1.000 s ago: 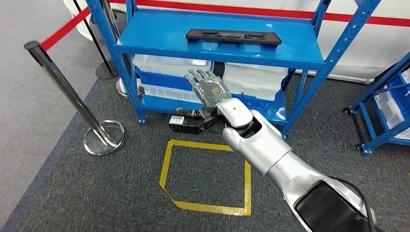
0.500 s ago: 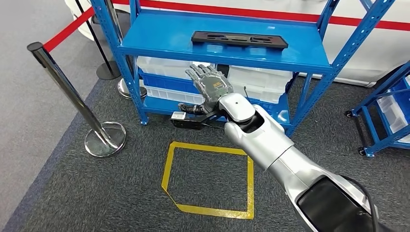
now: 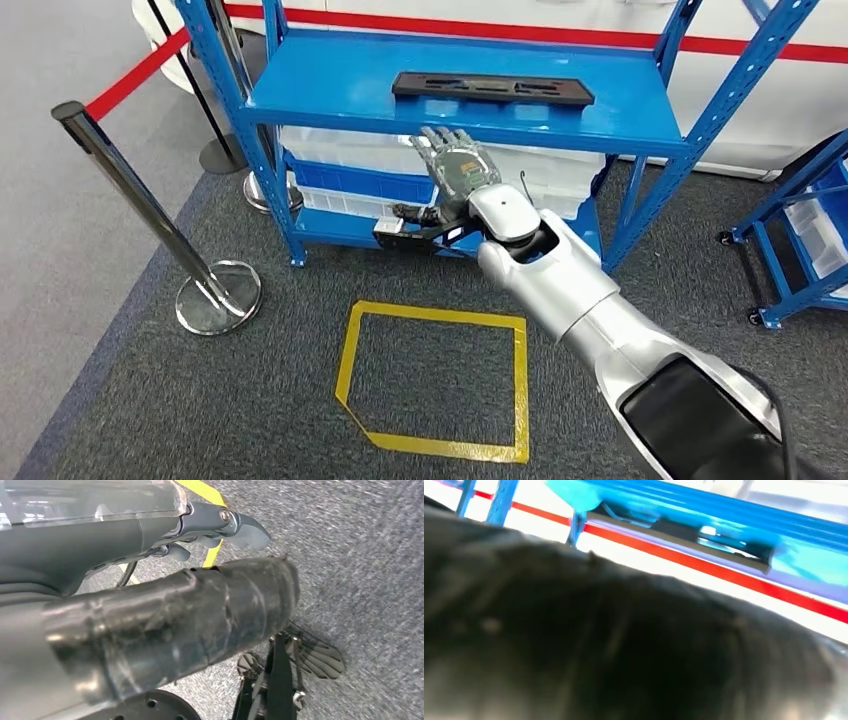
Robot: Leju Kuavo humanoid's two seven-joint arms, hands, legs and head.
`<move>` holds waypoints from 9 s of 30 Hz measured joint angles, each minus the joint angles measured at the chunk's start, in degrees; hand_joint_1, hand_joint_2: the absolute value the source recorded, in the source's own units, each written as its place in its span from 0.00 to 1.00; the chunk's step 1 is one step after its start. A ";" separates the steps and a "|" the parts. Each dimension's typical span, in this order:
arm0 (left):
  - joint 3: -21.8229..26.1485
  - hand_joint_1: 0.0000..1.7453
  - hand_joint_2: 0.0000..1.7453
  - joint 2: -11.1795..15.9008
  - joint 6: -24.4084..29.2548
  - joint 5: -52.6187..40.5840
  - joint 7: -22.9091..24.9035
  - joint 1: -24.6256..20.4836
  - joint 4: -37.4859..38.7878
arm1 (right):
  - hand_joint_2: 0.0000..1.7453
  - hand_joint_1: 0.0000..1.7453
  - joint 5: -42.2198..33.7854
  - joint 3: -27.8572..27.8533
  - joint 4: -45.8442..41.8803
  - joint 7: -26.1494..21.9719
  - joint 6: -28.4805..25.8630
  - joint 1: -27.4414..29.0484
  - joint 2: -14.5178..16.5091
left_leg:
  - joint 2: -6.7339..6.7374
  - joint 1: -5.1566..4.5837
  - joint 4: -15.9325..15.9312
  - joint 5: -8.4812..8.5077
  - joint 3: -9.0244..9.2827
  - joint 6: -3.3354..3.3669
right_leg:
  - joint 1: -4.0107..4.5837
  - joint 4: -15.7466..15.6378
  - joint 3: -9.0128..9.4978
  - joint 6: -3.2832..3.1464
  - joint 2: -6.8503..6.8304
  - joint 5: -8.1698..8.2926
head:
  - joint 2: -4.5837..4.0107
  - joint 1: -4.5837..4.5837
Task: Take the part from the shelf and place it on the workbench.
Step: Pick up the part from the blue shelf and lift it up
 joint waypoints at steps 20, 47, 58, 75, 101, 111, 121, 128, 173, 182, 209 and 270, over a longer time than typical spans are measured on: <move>0.90 0.00 0.00 -0.56 0.84 -2.26 1.67 -0.21 0.02 | 0.00 0.00 1.61 -4.68 5.93 1.65 -0.19 -1.50 -3.64 | -0.17 -0.55 1.86 -3.78 1.75 1.10 | 0.17 -1.22 -0.97 -1.04 0.00 1.92 | 0.00 -0.04; 2.42 0.00 0.00 -1.34 1.14 -3.67 1.34 -0.22 0.11 | 0.00 0.00 4.17 -7.72 8.39 1.32 0.89 -1.17 -6.12 | -0.39 -0.64 -1.45 -3.45 4.50 2.00 | 0.49 0.16 -3.02 0.28 0.19 2.91 | 0.01 0.04; 2.83 0.00 0.00 -1.58 1.16 -3.67 1.43 -0.22 0.14 | 0.00 0.00 4.17 -7.76 8.49 1.10 0.86 -1.10 -5.66 | -0.15 -0.51 7.11 -0.06 -4.42 0.94 | 0.34 -1.03 2.99 -1.31 0.26 -1.56 | 0.00 -0.02; 3.71 0.00 0.00 -1.77 -0.15 -3.92 1.09 -0.21 0.14 | 0.00 0.00 4.36 -8.04 9.89 0.18 0.90 -0.97 -5.45 | -0.46 -0.28 -2.06 -2.86 5.09 2.35 | -0.81 2.40 -5.08 1.99 0.07 3.48 | 0.00 0.16; 5.79 0.00 0.00 -1.57 -0.18 -4.57 0.79 -0.83 0.16 | 0.00 0.00 3.92 -8.04 11.03 -1.65 1.35 -0.90 -3.79 | 0.08 -0.98 -3.85 1.36 2.05 4.00 | -0.36 13.98 -7.57 1.53 0.41 -5.90 | 0.00 0.35; 6.27 0.00 0.00 -1.71 -0.23 -5.17 0.97 -0.91 0.16 | 0.00 0.00 3.81 -7.94 11.44 -2.13 1.57 -0.93 -3.72 | -0.18 -0.25 0.00 -2.34 1.84 0.82 | -0.96 0.41 -2.56 0.27 0.35 1.57 | 0.00 0.46; 6.67 0.00 0.00 -1.66 -0.35 -5.33 0.81 -0.75 0.14 | 0.00 0.00 3.17 -7.92 11.80 -2.53 1.79 -1.15 -3.33 | -0.07 -0.81 2.47 0.61 -1.83 2.13 | 0.22 0.13 -0.10 -0.86 0.55 -0.06 | 0.00 0.42; 6.94 0.00 0.00 -1.77 -0.40 -5.33 0.93 -0.90 0.15 | 0.00 0.00 2.86 -7.80 11.98 -2.81 1.89 -1.40 -3.43 | 0.06 -0.65 -2.21 0.97 0.96 3.50 | 0.15 3.78 -1.52 0.91 0.41 -2.86 | 0.00 0.50; 8.68 0.00 0.00 -2.32 -0.81 -5.99 0.38 -1.05 0.14 | 0.00 0.00 0.38 -6.28 13.38 -3.71 2.18 -0.84 -4.00 | -0.22 -1.21 0.58 -2.81 1.76 2.10 | -0.09 -1.52 -0.94 -0.65 0.09 2.04 | 0.01 0.28; 9.23 0.00 0.00 -2.11 -1.00 -5.87 0.21 -0.88 0.14 | 0.00 0.00 -1.05 -5.97 13.99 -4.42 3.08 -0.43 -3.77 | -0.07 -0.20 2.69 -0.33 -1.23 0.51 | -0.58 -0.33 -0.10 -0.16 0.13 0.29 | 0.00 0.17; 10.37 0.00 0.00 -2.36 -2.27 -6.84 -0.04 -1.03 -0.96 | 0.00 0.00 -4.06 -3.62 16.68 -7.65 6.81 -1.43 -2.36 | -0.21 -0.54 14.72 -6.91 -6.43 0.63 | -0.19 -0.99 -0.89 -1.12 0.11 1.52 | 0.01 0.10; 11.07 0.00 0.00 -2.38 -2.44 -11.10 -0.70 -1.03 -3.88 | 1.00 1.00 -8.74 -1.80 18.82 -7.62 3.79 2.65 -5.20 | -0.23 -1.38 -1.18 -0.62 1.78 2.80 | 0.03 -1.05 -0.80 0.59 -0.14 1.51 | 0.00 0.25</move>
